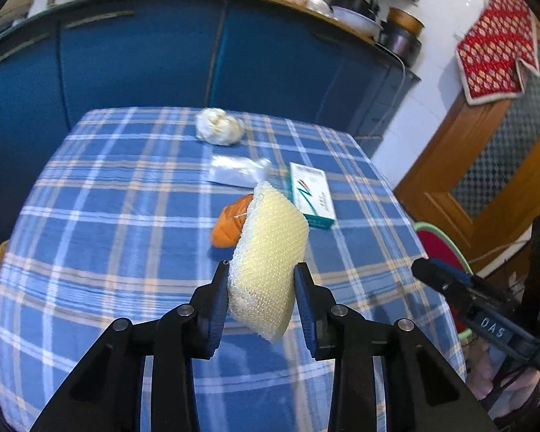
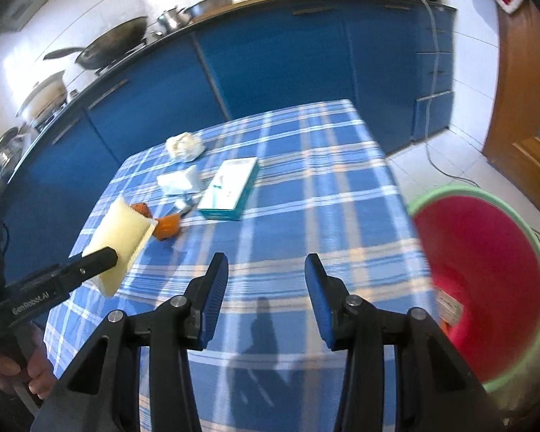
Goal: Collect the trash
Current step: 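Grasp the yellow sponge with the left tool and lift it, then grasp the grey plastic scraper with the right tool while the left tool holds the sponge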
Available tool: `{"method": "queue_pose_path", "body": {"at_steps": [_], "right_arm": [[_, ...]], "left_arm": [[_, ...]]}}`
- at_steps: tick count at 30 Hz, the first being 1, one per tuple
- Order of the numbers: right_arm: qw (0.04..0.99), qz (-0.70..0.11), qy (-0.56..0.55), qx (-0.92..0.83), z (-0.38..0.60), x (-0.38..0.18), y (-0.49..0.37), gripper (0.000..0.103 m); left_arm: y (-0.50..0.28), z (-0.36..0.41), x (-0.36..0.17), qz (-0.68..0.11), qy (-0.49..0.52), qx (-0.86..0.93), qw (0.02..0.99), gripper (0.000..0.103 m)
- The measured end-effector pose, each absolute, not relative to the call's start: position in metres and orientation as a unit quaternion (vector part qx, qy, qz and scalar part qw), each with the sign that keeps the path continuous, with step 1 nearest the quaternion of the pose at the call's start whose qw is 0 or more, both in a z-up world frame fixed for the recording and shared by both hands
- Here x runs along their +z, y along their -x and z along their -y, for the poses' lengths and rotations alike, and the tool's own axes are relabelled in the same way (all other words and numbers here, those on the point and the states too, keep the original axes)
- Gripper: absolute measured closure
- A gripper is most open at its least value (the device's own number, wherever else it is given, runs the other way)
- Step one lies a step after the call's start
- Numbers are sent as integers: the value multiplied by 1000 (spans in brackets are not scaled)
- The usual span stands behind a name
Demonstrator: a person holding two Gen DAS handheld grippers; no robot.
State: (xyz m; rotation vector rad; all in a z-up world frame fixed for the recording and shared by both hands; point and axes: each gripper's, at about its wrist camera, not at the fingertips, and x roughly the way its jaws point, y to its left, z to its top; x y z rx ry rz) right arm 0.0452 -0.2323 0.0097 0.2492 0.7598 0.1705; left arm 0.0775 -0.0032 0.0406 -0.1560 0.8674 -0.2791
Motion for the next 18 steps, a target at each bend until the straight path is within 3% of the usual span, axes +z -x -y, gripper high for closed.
{"method": "queue_pose_path", "body": {"at_steps": [18], "right_arm": [[898,-404,-84,155,146,0,-86,55]], "left_arm": [[-78,-75,37,-402,135,-63,903,69]]}}
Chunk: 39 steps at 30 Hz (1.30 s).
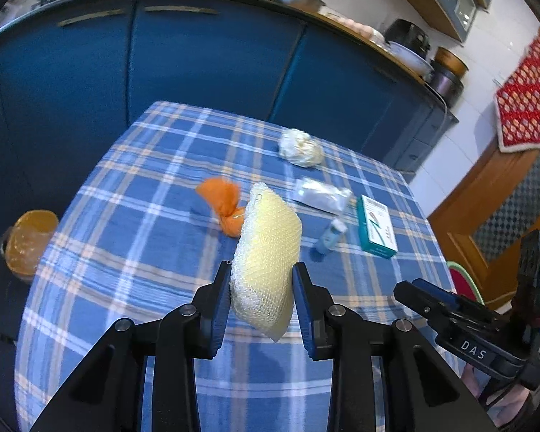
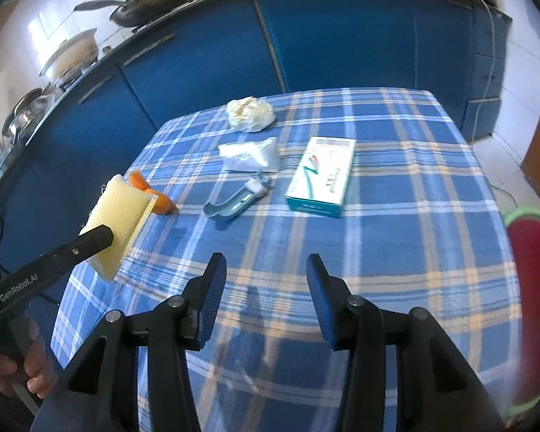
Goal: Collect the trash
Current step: 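Grasp the grey plastic scraper with the right tool while the left tool holds the sponge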
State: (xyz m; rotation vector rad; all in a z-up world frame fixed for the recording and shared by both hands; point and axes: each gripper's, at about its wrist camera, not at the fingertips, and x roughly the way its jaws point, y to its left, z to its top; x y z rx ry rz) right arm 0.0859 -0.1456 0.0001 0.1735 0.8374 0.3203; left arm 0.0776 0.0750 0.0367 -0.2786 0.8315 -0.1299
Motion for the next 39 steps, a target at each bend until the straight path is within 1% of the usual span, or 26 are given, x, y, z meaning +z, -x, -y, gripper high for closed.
{"method": "queue_pose_path", "body": {"at_steps": [11,22,33,34,36,37,39], "right_arm": [[892,-412,-76,169,113,-2,-111,55],[883,-430,-90,162,87,-14,-145,55],[880,-446,-84,141,69,-28,-171,55],[881,-445,-82,139,69,-28,-172,58],[883,-444,-76,133,70,-29,-173,68],[883,-445,-75,130,71,-30,-174,80],[882,-445,-81,132,75,-30,-174,81]], "left_arm": [[-70,-101,28,-405,155,-49,900,69],[-73,-111,2,-439,166,-33,882,70],[-68,-116,0,-438,176,-37,881,71],[-69,-116,0,-437,177,-38,881,72],[-69,-115,1,-436,179,-40,881,72],[-69,-114,2,-435,179,-42,881,73],[-68,-112,3,-434,179,-46,882,73]]}}
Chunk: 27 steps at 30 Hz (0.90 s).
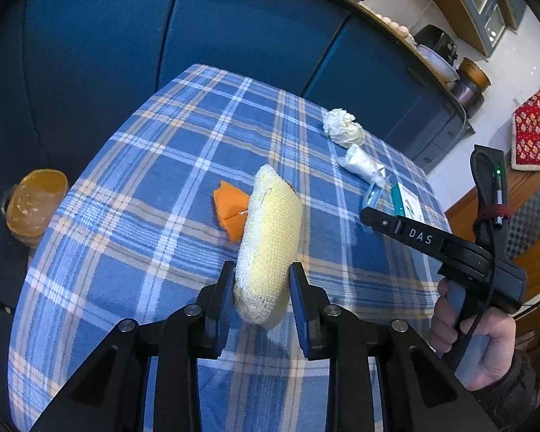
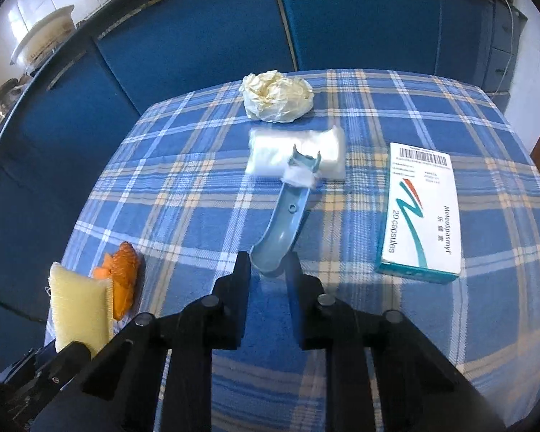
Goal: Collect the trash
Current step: 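Grasp the grey plastic scraper with the right tool while the left tool holds the sponge, then carry the sponge and grey scraper over the red bucket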
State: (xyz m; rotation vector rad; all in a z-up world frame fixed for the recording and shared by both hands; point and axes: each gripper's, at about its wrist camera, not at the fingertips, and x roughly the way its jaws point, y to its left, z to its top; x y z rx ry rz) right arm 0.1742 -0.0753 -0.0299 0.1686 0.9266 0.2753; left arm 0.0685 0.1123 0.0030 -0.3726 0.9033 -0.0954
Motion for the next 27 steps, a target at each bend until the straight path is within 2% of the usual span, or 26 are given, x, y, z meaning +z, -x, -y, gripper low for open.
{"method": "queue_pose_path", "body": {"at_steps": [8,27], "right_arm": [[879,-439,-103,156,95,-23,-157,83],[909,-360,-155,141,194,18,-64,84]], "left_arm": [[-68,-96,11,-427,171,-71,885,75],[-68,-13,36,-424,123,-151,885,75]]}}
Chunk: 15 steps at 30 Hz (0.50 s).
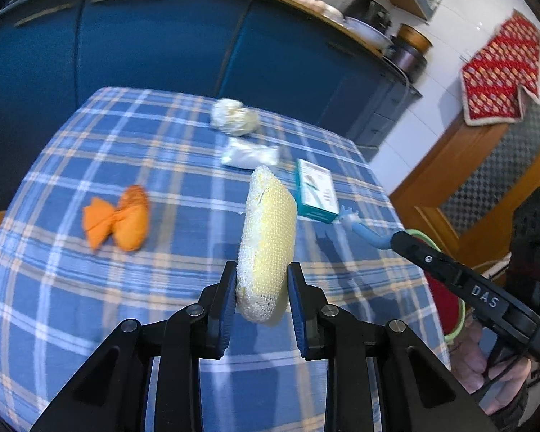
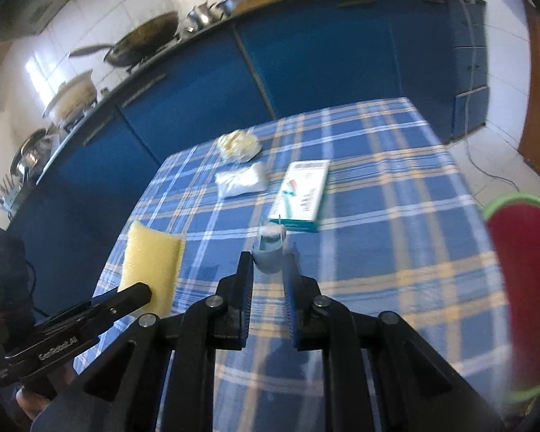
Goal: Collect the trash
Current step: 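Carry the sponge and grey scraper over the red bucket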
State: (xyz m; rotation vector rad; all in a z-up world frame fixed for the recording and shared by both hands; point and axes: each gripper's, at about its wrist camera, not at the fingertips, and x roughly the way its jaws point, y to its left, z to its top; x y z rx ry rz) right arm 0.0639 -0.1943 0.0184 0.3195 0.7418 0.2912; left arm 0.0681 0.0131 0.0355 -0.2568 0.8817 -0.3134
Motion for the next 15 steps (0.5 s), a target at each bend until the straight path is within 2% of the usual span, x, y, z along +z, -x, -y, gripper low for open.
{"method": "queue_pose_path", "body": {"at_steps": [15], "right_arm": [[930,-301,-204,49,302,36,0,85]], "left_arm": [[-72,88,58,-420,75,-241,872,75]]}}
